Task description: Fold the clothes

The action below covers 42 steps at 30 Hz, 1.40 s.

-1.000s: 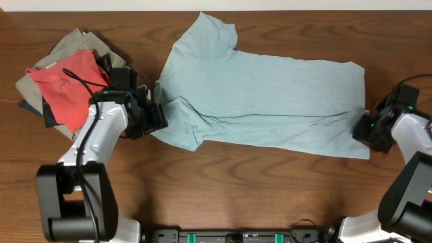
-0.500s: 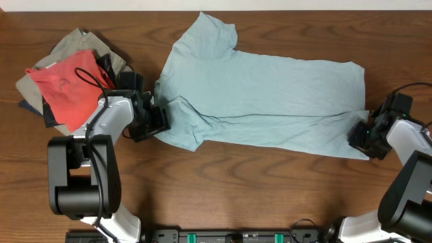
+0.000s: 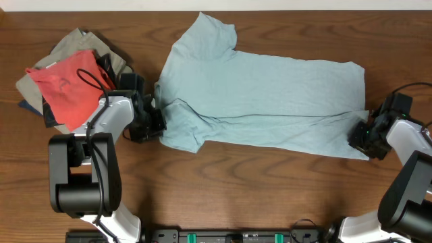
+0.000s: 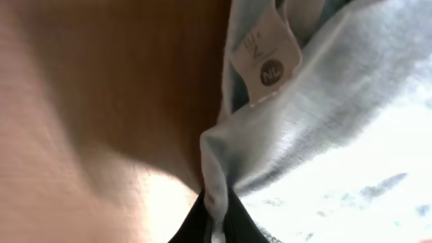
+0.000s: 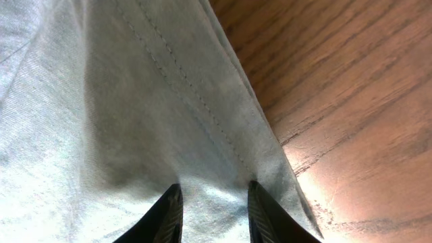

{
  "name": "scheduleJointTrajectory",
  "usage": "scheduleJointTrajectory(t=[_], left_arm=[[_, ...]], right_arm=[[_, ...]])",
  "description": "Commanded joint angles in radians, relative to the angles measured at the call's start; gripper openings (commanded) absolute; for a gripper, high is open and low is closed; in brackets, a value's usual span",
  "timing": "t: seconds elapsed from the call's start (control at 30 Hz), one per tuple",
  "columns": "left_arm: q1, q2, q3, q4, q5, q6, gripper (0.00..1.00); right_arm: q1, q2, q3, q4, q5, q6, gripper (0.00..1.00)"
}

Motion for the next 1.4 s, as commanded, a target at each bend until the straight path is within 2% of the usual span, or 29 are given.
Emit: scheduleJointTrajectory(t=[0.0, 0.1, 0.23, 0.37, 0.53, 0.9, 0.93, 0.97, 1.0, 1.07, 1.17, 1.27, 1.37], left_arm=[[0.004, -0.031, 0.04, -0.052, 0.124, 0.045, 0.06], [0.004, -0.074, 0.09, -0.072, 0.244, 0.054, 0.06], [0.004, -0.12, 0.144, 0.024, 0.349, 0.036, 0.06], [0.005, -0.129, 0.179, 0.149, 0.343, -0.064, 0.06], [0.003, -0.122, 0.179, 0.234, 0.312, -0.124, 0.06], [0.002, -0.108, 0.179, 0.461, 0.214, -0.18, 0.06], [0.002, -0.108, 0.179, 0.467, 0.214, -0.18, 0.12], [0.002, -0.108, 0.179, 0.467, 0.214, -0.18, 0.24], [0.002, -0.108, 0.179, 0.457, 0.214, -0.18, 0.42], [0.002, -0.108, 0.179, 0.406, 0.214, -0.179, 0.51], [0.002, -0.108, 0.177, 0.269, 0.198, -0.143, 0.51], [0.002, -0.108, 0.165, 0.09, 0.08, -0.138, 0.52], [0.002, -0.108, 0.124, 0.003, 0.023, -0.138, 0.51]], right_arm=[[0.005, -0.011, -0.008, 0.003, 0.011, 0.015, 0.31], [0.005, -0.011, -0.007, 0.007, 0.011, 0.015, 0.3], [0.005, -0.011, -0.007, 0.01, 0.011, 0.015, 0.3], [0.005, -0.011, -0.007, 0.009, 0.011, 0.015, 0.3], [0.005, -0.011, -0.007, 0.009, 0.011, 0.015, 0.3], [0.006, -0.011, -0.008, 0.009, 0.011, 0.015, 0.3], [0.006, -0.011, -0.007, 0.009, 0.011, 0.015, 0.3], [0.006, -0.011, -0.007, 0.009, 0.011, 0.015, 0.31], [0.006, -0.011, -0.008, 0.009, 0.011, 0.015, 0.31], [0.006, -0.011, -0.008, 0.009, 0.011, 0.015, 0.31], [0.006, -0.011, -0.008, 0.009, 0.011, 0.015, 0.31], [0.006, -0.011, -0.007, 0.008, 0.01, 0.015, 0.32], [0.006, -0.011, -0.007, 0.003, 0.01, 0.015, 0.32]])
